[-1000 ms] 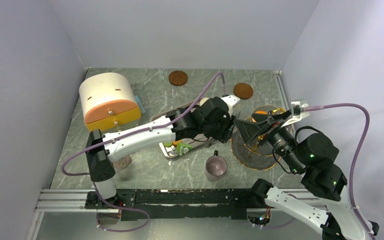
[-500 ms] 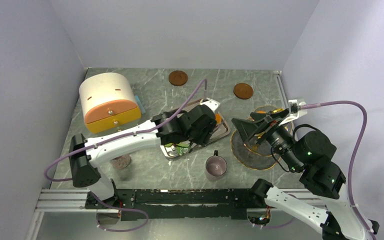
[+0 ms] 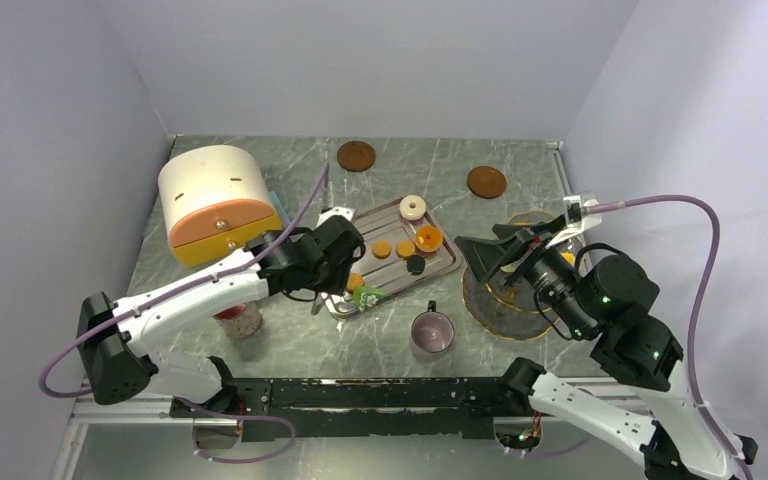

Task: Serve the afternoon tea
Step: Pick up the desert from the tray.

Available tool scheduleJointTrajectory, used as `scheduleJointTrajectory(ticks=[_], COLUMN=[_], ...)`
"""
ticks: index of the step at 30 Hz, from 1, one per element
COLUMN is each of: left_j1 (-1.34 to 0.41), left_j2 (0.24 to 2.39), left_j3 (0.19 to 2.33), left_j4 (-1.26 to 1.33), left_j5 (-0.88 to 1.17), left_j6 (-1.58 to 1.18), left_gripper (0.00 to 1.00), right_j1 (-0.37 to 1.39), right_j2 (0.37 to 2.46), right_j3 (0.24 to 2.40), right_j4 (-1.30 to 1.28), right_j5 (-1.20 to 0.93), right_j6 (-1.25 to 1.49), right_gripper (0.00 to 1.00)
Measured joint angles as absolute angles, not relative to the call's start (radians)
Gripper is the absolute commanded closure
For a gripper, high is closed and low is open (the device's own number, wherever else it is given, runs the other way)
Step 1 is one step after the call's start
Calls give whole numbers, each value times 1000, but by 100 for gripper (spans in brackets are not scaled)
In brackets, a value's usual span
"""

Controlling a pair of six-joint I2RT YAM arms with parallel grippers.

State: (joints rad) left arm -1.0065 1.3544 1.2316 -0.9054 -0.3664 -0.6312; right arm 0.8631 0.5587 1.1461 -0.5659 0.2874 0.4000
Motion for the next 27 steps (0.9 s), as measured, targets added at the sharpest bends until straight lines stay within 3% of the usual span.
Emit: scheduleJointTrajectory(ticks=[8,27], left_j1=[-944,-943], left_j2=[1258,1282], left_j3=[1097,1044], left_j4=[-956,-943], left_j5=[-342,-239], left_j6=[-674,-667], left_gripper=[48,50], right_j1=[863,863], right_j2=[561,565], right_j3=[1110,1093], right_j4=[-550,-529], right_j5=[277,277], right_j6=[400,400], right_gripper=[2,2])
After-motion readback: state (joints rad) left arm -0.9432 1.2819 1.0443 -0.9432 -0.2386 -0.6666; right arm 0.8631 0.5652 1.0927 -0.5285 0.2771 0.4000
